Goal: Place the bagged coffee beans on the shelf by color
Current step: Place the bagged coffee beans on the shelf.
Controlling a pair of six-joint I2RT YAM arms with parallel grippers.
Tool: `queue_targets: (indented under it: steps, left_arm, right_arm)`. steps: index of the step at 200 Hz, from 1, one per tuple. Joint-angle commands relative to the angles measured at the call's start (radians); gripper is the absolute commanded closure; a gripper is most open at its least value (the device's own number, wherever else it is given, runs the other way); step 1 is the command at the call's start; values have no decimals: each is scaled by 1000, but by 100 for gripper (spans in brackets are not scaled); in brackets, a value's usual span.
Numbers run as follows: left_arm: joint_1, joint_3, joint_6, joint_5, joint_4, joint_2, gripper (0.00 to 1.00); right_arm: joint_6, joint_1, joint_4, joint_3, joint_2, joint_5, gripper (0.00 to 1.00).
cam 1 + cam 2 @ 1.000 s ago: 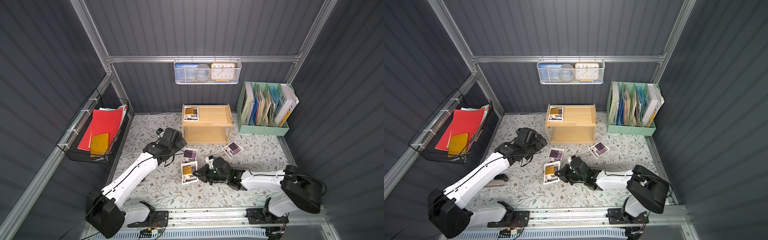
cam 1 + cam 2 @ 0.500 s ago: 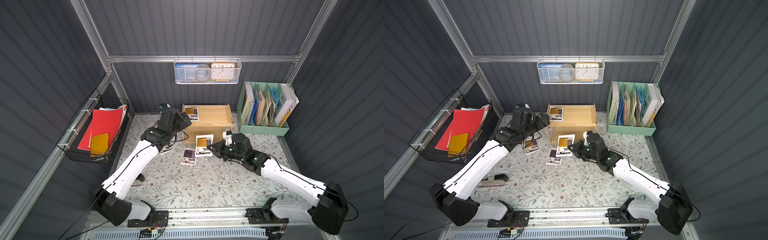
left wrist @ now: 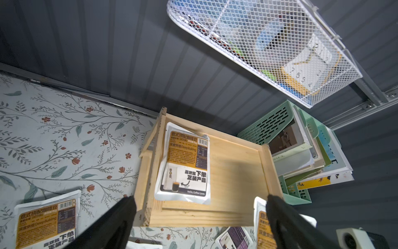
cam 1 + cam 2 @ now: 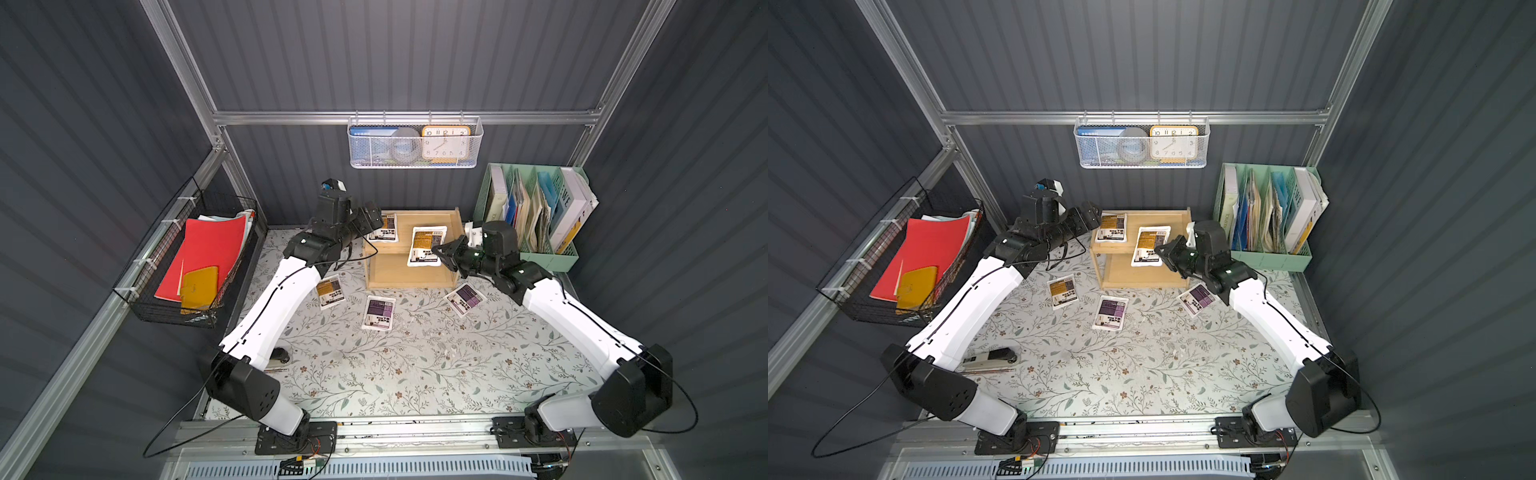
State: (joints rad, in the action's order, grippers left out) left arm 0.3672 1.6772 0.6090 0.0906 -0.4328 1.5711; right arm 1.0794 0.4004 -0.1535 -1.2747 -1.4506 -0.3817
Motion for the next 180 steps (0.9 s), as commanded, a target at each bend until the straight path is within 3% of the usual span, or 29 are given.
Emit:
queue_targets:
  steps: [1,66,119,136,161,180]
  left_arm:
    - [-32,35,-35,-51,27,20,0]
    - [-57,15,-34,-81,44,35,0]
    - [-62,-14,-33,-83,51,27,0]
    - [-62,-20,-31,-84,55,28,0]
    - [-62,-30,-29,-90,56,29,0]
    - [-64,-39,-27,-92,58,24,0]
  right_arm:
    - [-48,-34,-36,-82,-56,-26,95]
    - [-85,-74,-66,-275,-257,-68,92]
    - [-81,-74,-65,-343,-360,-117,89]
    - [-95,-74,-89,-375,-383,-124,78]
    - [-141,-74,-156,-428,-406,-92,53]
    - [-169,-74,-194,-449,-413,-63,46]
